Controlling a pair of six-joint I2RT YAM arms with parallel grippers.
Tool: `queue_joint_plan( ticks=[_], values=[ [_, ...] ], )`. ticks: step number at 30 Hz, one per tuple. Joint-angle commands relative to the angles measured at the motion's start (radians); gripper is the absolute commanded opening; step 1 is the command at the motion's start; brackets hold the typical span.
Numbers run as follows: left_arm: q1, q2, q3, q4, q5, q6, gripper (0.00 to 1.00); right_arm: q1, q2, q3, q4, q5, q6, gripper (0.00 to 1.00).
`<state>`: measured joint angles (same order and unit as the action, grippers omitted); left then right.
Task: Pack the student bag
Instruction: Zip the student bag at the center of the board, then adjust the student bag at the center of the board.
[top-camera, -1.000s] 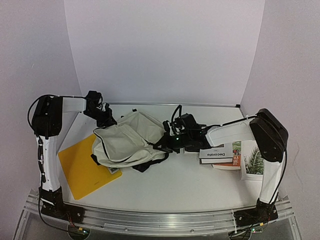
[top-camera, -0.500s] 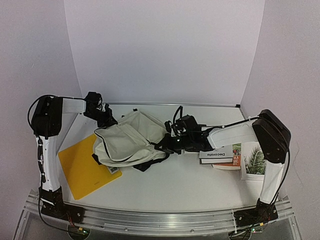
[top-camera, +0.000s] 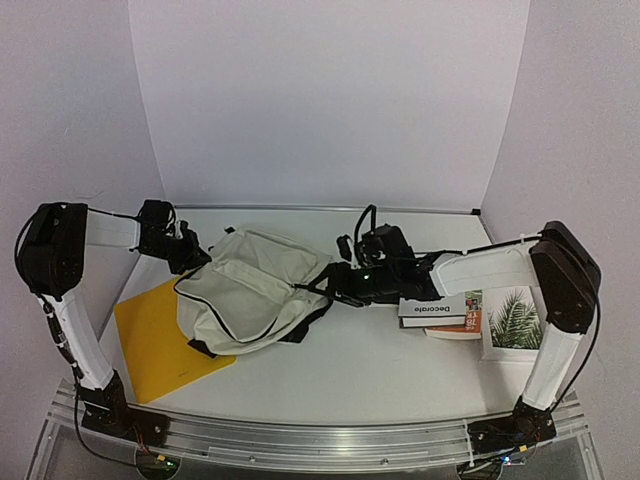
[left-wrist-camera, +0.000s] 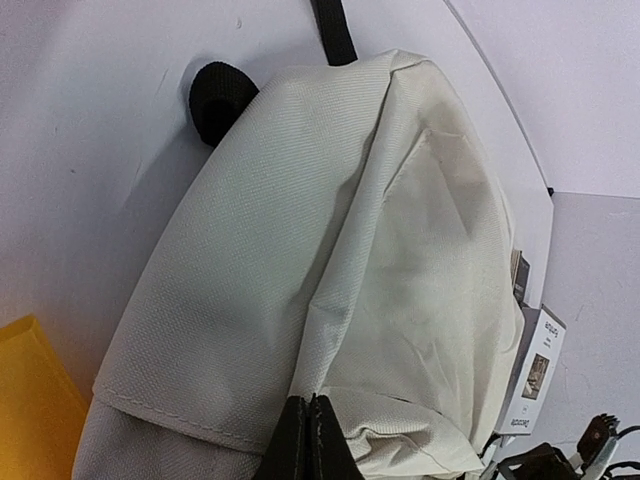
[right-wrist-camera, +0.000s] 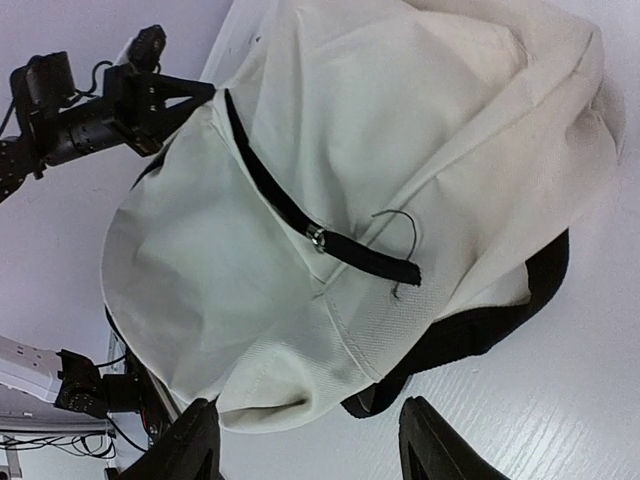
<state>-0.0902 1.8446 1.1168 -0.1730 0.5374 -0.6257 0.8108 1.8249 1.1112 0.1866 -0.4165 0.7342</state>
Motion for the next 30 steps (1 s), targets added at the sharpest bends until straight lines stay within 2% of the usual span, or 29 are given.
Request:
queue_joint_plan(
  ticks=[1,5,10,16,19,21,26,30],
  values=[
    [-0.004,-0.082,-0.057,0.088,0.001,-0.045,0.0,0.027,0.058,-0.004,0.067,-0.058,0.035,0.61],
    [-0.004,-0.108,-0.089,0.089,-0.007,-0.047,0.0,0.045,0.102,0.018,0.069,-0.072,0.035,0.59],
    [-0.004,-0.124,-0.097,0.079,-0.001,-0.043,0.0,0.058,0.142,0.015,0.069,-0.02,0.054,0.51],
    [-0.006,-0.154,-0.116,0.044,0.019,-0.01,0.0,0.059,0.159,0.044,0.069,0.075,0.035,0.22],
    [-0.006,-0.198,-0.154,0.015,-0.008,0.013,0.03,0.046,0.156,0.061,0.059,0.165,0.027,0.03],
    [-0.006,-0.233,-0.183,-0.003,-0.023,0.024,0.1,0.014,0.153,0.062,0.051,0.195,0.019,0.0],
    [-0.005,-0.348,-0.251,-0.025,-0.02,0.02,0.4,-0.073,0.157,0.106,0.032,0.212,-0.114,0.0],
    [-0.005,-0.419,-0.274,-0.051,-0.016,-0.003,0.52,-0.156,0.224,0.207,-0.035,0.2,-0.221,0.0]
  ],
)
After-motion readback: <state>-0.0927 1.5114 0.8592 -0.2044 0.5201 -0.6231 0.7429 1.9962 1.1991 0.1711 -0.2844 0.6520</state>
